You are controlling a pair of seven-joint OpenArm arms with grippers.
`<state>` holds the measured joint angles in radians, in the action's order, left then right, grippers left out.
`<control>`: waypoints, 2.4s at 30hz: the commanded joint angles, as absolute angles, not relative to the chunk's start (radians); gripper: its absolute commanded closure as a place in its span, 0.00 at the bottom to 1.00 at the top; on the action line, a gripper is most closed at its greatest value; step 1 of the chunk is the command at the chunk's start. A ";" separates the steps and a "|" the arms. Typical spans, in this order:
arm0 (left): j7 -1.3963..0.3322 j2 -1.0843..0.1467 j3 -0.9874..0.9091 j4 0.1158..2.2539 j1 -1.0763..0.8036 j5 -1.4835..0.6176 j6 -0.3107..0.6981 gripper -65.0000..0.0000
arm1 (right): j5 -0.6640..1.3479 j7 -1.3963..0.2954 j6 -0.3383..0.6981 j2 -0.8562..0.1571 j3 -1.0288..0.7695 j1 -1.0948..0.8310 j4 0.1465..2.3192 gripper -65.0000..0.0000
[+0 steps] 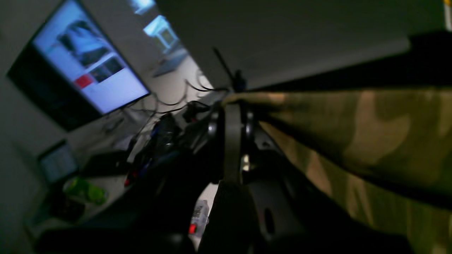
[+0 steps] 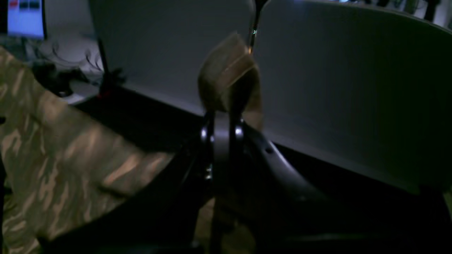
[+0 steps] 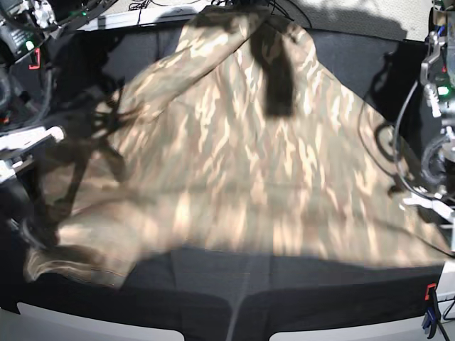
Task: Layout the t-shirt on the table in an organized manner, then fold the t-shirt properly
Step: 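Lift the shirt with both grippers and shake it out flat, then lower the spread shirt onto the table with both grippers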
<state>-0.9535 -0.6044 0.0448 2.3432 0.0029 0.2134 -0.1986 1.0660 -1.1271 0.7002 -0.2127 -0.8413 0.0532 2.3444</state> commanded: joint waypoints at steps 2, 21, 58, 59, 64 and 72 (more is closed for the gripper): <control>-0.915 -0.615 0.039 2.356 0.014 0.194 -0.144 1.00 | 1.000 -1.090 0.698 -0.224 -0.867 0.068 2.356 1.00; -0.972 -0.615 0.039 2.356 -0.278 0.314 -0.191 1.00 | 1.033 -1.119 0.698 -0.224 -1.153 -0.051 2.356 1.00; -0.492 -0.496 0.042 1.919 0.040 -0.050 0.028 1.00 | 0.334 -0.805 0.631 -0.172 -0.494 0.226 1.961 1.00; -0.492 -0.496 0.042 1.885 0.068 -0.072 0.028 1.00 | 0.335 -0.801 0.629 -0.179 -0.489 0.251 1.923 1.00; -0.437 -0.488 0.042 1.621 0.186 -0.191 0.028 1.00 | 0.340 -0.774 0.630 -0.183 -0.490 0.347 1.785 1.00; -0.338 -0.404 0.042 1.275 0.332 -0.192 0.099 1.00 | 0.306 -0.754 0.628 -0.203 -0.490 0.452 1.604 1.00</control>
<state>-0.3714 -0.3939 0.0467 1.2572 0.3035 -0.1886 0.1074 0.2909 -0.7887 0.6289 -0.1894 -0.4896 0.4217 1.5864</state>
